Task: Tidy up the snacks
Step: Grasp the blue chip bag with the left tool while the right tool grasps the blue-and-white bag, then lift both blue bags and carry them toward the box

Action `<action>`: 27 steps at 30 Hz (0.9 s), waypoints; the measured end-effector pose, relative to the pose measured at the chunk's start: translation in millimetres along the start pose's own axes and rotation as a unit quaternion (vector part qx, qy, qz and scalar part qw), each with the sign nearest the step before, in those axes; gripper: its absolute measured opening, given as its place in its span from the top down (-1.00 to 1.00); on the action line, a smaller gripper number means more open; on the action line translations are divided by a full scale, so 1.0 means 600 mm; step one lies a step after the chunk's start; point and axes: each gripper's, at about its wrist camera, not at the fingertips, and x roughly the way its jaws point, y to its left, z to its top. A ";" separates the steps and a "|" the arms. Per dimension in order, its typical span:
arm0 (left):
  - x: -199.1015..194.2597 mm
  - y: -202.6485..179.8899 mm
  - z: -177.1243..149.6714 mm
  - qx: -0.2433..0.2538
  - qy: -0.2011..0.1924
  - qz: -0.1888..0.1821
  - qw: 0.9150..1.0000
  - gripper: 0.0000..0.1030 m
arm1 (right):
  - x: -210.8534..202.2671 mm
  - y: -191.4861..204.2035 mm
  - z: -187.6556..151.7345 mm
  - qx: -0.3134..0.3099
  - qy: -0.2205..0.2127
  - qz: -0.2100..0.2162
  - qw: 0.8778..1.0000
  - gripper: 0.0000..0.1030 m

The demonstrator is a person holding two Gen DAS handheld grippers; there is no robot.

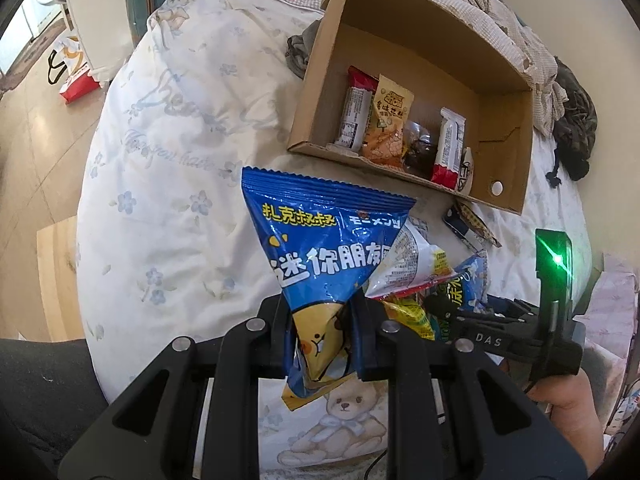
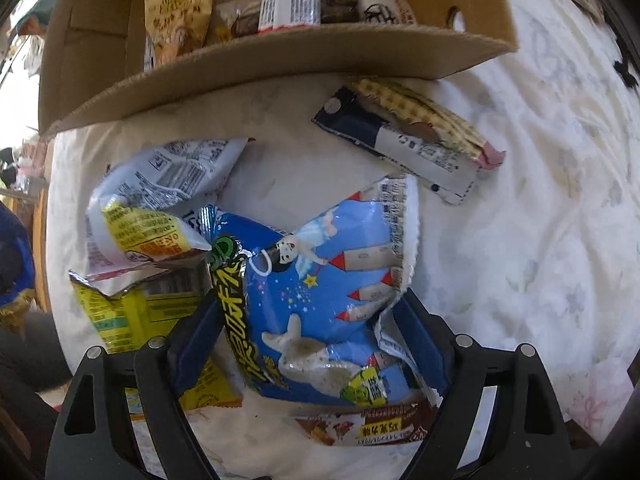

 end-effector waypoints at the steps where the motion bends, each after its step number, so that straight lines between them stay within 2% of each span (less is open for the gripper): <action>1: 0.000 0.001 0.000 -0.002 -0.001 0.000 1.000 0.65 | 0.001 0.003 0.000 -0.005 -0.002 -0.002 1.000 -0.50; 2: 0.000 0.002 0.000 -0.004 -0.002 0.001 1.000 0.65 | 0.000 0.007 0.000 -0.012 -0.005 0.001 1.000 -0.36; 7: -0.001 0.007 0.000 -0.004 -0.006 0.006 1.000 0.65 | -0.011 0.037 -0.008 -0.040 -0.022 -0.009 0.999 -0.18; 12: 0.000 0.010 -0.002 -0.006 -0.007 0.009 1.000 0.65 | -0.055 0.031 -0.024 -0.027 -0.054 0.010 0.998 -0.16; 16: -0.003 0.009 -0.003 -0.006 -0.013 0.012 1.000 0.65 | -0.115 0.002 -0.035 0.021 -0.123 0.016 0.992 -0.17; 20: -0.005 0.009 -0.003 -0.006 -0.021 0.016 1.000 0.65 | -0.158 -0.030 -0.035 0.059 -0.172 0.053 0.982 -0.17; 27: -0.033 0.005 -0.009 0.015 -0.063 0.030 0.997 0.65 | -0.197 -0.035 -0.049 0.061 -0.204 0.087 0.973 -0.17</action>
